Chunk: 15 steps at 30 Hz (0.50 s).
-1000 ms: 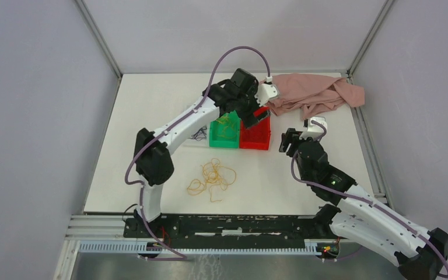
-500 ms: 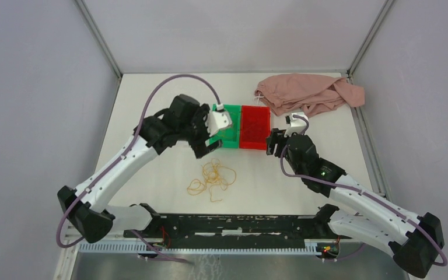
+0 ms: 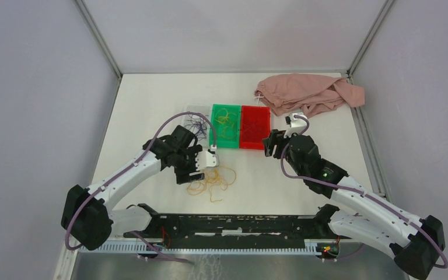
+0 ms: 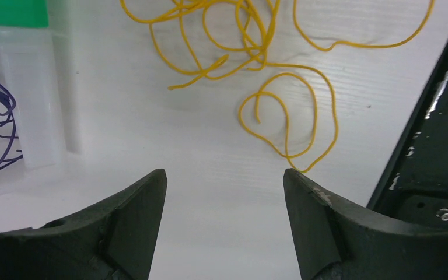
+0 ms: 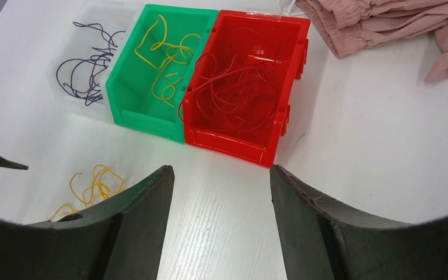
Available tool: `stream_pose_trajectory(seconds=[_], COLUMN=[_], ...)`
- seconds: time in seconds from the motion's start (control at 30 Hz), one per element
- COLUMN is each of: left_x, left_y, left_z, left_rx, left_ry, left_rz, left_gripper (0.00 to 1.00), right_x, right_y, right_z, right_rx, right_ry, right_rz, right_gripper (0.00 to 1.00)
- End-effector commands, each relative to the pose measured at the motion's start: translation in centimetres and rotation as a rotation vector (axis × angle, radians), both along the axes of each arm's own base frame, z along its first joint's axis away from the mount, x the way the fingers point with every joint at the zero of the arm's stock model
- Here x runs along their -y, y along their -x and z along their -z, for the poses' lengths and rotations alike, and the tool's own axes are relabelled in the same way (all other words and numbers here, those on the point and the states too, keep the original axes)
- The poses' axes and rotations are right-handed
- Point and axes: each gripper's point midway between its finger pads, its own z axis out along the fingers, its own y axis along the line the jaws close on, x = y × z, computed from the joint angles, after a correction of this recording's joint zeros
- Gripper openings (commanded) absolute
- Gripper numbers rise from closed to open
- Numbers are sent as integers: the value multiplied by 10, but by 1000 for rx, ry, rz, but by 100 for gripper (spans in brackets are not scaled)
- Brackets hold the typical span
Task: Untangle the cables
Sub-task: Untie the cable.
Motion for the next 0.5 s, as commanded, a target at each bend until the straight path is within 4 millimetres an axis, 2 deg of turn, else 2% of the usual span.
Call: stream_pose_trajectory(seconds=[0.0, 0.27, 0.47], left_x=[9, 36, 42], left_y=[-34, -40, -51], left_z=[2, 9, 18], left_rx=[132, 122, 128], left_ry=[3, 36, -2], left_rz=[136, 403, 508], left_gripper=[79, 80, 78], right_x=[-6, -5, -6], right_y=[0, 1, 3], right_z=[-15, -13, -11], right_rx=[20, 9, 0], right_ry=[-63, -66, -76], right_rz=[-11, -7, -12], right_gripper=[67, 65, 63])
